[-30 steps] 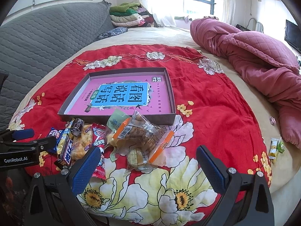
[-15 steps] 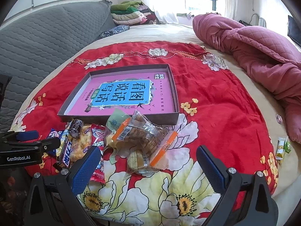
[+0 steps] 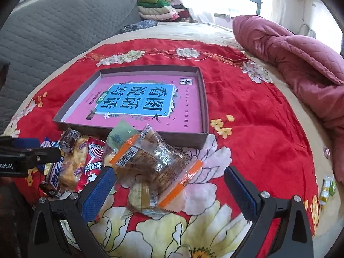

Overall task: Organize snacks
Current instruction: 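Grasp the clear cookie bag with the right tool while the left tool grasps the brown chocolate candy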

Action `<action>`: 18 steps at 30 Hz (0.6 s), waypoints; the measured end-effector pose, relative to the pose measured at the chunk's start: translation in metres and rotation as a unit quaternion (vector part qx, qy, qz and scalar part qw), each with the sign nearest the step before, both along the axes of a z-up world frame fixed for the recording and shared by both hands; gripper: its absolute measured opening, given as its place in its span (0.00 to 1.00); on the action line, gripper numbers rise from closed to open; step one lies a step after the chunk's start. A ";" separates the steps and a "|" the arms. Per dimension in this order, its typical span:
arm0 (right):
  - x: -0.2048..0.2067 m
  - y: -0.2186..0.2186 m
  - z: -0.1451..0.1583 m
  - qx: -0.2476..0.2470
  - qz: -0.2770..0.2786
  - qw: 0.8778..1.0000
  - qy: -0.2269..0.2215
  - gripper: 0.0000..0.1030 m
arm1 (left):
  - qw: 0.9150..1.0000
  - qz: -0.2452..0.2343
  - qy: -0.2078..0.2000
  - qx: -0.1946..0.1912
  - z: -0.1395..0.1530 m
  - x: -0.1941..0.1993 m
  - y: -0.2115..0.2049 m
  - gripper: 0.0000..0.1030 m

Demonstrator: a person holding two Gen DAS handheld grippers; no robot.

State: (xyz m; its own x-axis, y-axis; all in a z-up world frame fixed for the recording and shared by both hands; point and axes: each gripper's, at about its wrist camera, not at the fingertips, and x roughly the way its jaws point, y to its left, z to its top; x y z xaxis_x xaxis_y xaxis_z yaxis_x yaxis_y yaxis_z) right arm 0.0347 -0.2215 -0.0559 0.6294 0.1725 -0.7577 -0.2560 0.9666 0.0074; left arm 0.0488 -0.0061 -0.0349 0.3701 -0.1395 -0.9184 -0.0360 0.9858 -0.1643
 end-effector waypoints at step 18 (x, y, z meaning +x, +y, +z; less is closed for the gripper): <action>0.023 0.026 -0.016 -0.044 0.086 0.995 -0.025 0.69 | 1.000 -0.009 0.013 -0.007 -0.008 0.021 -0.006 0.85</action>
State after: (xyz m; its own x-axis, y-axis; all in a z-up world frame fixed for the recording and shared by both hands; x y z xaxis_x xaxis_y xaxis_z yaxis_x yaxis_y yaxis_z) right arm 0.0576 -0.1951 -0.0718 0.6331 0.2157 -0.7434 -0.4155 0.9050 -0.0912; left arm 0.0696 -0.0124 -0.0433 0.3436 -0.1589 -0.9256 -0.0221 0.9839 -0.1771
